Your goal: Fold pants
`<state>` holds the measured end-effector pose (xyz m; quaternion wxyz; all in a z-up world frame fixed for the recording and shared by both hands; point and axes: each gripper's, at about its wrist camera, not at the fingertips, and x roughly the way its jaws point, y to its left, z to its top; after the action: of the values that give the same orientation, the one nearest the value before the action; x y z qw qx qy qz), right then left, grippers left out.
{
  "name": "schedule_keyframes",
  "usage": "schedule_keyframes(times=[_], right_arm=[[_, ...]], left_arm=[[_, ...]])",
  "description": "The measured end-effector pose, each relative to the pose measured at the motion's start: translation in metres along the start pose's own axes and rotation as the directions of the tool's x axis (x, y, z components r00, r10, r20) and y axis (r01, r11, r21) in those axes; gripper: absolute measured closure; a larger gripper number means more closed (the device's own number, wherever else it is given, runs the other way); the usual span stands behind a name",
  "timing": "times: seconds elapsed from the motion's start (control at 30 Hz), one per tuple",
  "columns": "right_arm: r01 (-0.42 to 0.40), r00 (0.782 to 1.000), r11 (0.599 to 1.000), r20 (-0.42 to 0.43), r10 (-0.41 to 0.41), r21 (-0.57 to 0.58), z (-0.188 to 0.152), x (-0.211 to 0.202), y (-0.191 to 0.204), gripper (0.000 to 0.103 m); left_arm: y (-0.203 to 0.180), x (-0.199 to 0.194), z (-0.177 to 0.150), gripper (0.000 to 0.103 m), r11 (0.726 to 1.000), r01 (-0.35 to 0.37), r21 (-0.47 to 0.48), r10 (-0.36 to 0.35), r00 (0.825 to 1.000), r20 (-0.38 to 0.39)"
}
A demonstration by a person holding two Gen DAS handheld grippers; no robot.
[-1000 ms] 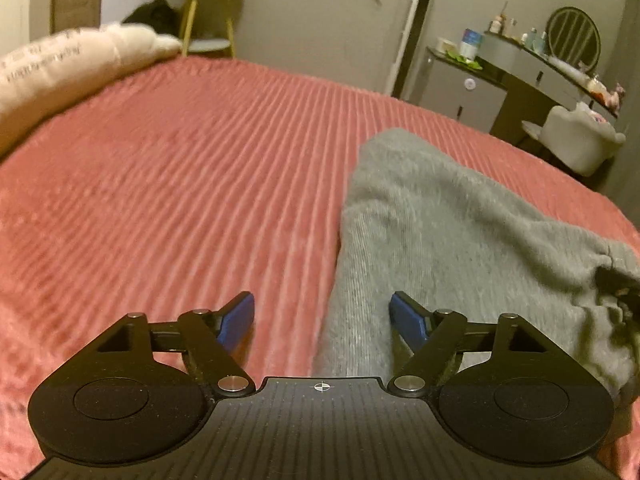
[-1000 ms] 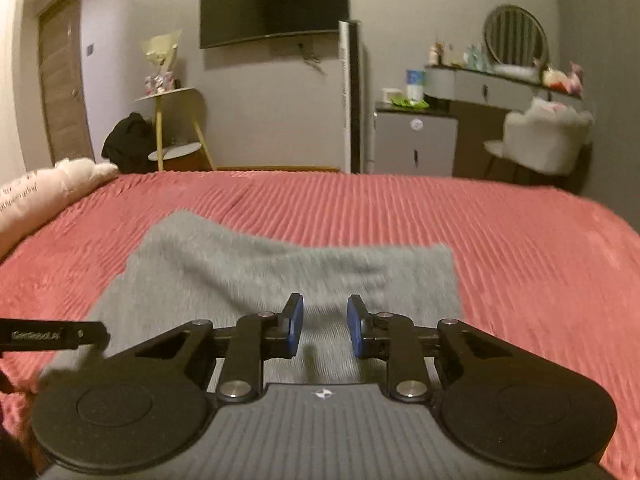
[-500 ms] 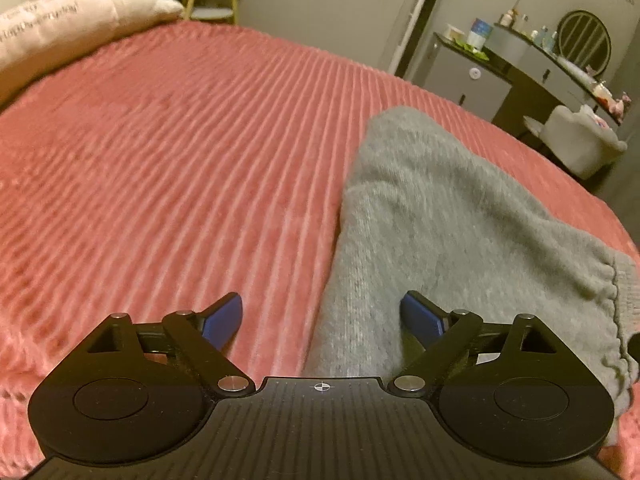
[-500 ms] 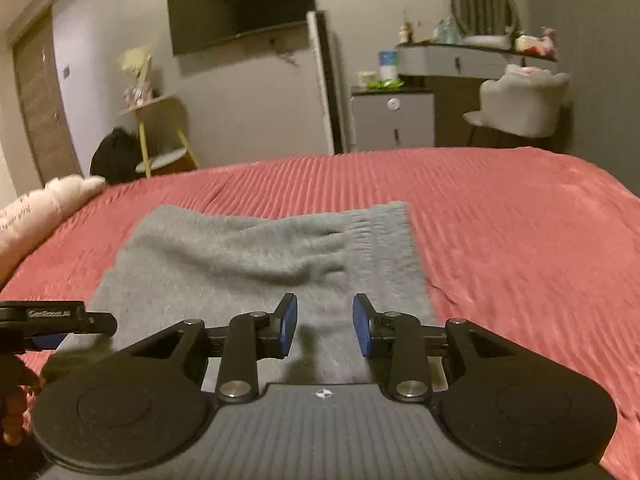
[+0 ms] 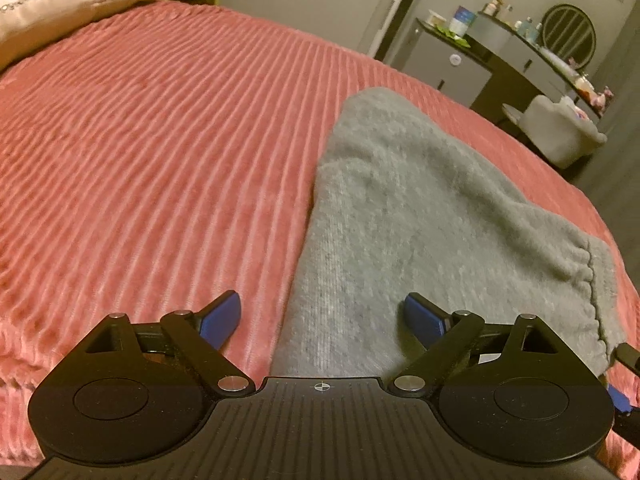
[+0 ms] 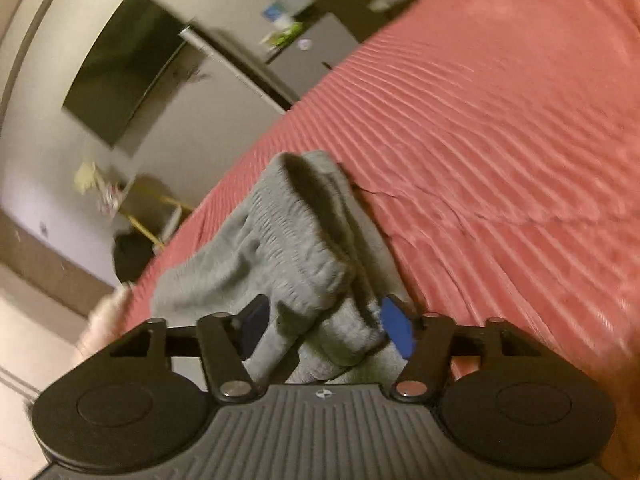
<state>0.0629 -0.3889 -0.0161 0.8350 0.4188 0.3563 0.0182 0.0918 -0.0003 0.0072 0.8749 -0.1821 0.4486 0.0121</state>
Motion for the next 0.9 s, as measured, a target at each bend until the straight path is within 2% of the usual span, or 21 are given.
schedule_keyframes(times=[0.1, 0.13, 0.2, 0.27, 0.3, 0.33, 0.5, 0.57, 0.6, 0.63, 0.67, 0.7, 0.8, 0.87, 0.9], right_arm=[[-0.049, 0.999, 0.993, -0.008, 0.051, 0.104, 0.003, 0.007, -0.014, 0.036], [-0.072, 0.997, 0.99, -0.015, 0.075, 0.124, 0.003, 0.012, -0.017, 0.026], [-0.113, 0.991, 0.984, -0.062, 0.123, 0.138, 0.006, 0.028, -0.015, 0.022], [-0.102, 0.99, 0.989, -0.088, 0.111, 0.103, 0.005, 0.041, -0.004, 0.02], [-0.091, 0.992, 0.994, -0.079, 0.096, 0.067, 0.004, 0.043, 0.002, 0.026], [-0.079, 0.995, 0.996, -0.059, 0.08, 0.03, 0.002, 0.042, 0.007, 0.064], [-0.183, 0.983, 0.983, -0.03, 0.183, 0.014, -0.001, 0.025, 0.01, 0.063], [-0.155, 0.987, 0.988, -0.039, 0.154, -0.015, -0.001, 0.023, 0.012, 0.063], [-0.109, 0.993, 0.993, -0.059, 0.106, -0.051, 0.0, 0.026, 0.014, 0.06], [-0.021, 0.997, 0.996, -0.07, 0.014, -0.09, 0.002, 0.031, 0.015, 0.048], [0.041, 0.997, 0.992, -0.058, -0.049, -0.121, 0.003, 0.033, 0.016, 0.042], [0.022, 0.998, 0.992, -0.053, -0.029, -0.123, 0.005, 0.034, 0.016, 0.039], [-0.017, 0.999, 0.989, -0.052, 0.009, -0.146, 0.013, 0.039, 0.019, 0.009], [0.025, 0.998, 0.978, -0.043, -0.034, -0.209, 0.018, 0.05, 0.022, 0.006], [0.019, 0.998, 0.977, -0.061, -0.032, -0.213, 0.019, 0.056, 0.02, 0.006]], left_arm=[[-0.003, 0.001, -0.001, 0.009, 1.0, 0.005, 0.002, -0.005, 1.0, -0.003], [-0.003, 0.001, -0.001, 0.009, 1.0, 0.008, 0.002, -0.008, 1.0, -0.005], [0.0, 0.003, 0.0, 0.009, 1.0, 0.016, -0.003, -0.016, 1.0, -0.008], [0.002, 0.003, 0.0, 0.008, 1.0, 0.021, -0.009, -0.021, 1.0, -0.009], [0.003, 0.003, 0.0, 0.008, 1.0, 0.025, -0.014, -0.025, 1.0, -0.008], [0.004, 0.001, 0.001, 0.009, 0.999, 0.034, -0.021, -0.034, 0.999, -0.008], [0.013, -0.007, 0.003, 0.013, 0.993, 0.093, -0.07, -0.092, 0.996, 0.016], [0.017, -0.006, 0.004, 0.013, 0.991, 0.096, -0.091, -0.095, 0.995, 0.018], [0.02, -0.005, 0.005, 0.014, 0.99, 0.1, -0.103, -0.099, 0.995, 0.013], [0.022, -0.003, 0.007, 0.014, 0.987, 0.106, -0.118, -0.106, 0.994, 0.004], [0.025, -0.001, 0.008, 0.014, 0.984, 0.113, -0.135, -0.114, 0.993, -0.004], [0.028, 0.0, 0.009, 0.014, 0.981, 0.122, -0.152, -0.125, 0.992, -0.01], [0.036, 0.005, 0.016, 0.014, 0.968, 0.178, -0.177, -0.186, 0.982, -0.034], [0.037, 0.011, 0.021, 0.012, 0.961, 0.215, -0.173, -0.229, 0.972, -0.06], [0.037, 0.016, 0.023, 0.011, 0.96, 0.225, -0.164, -0.24, 0.968, -0.078]])
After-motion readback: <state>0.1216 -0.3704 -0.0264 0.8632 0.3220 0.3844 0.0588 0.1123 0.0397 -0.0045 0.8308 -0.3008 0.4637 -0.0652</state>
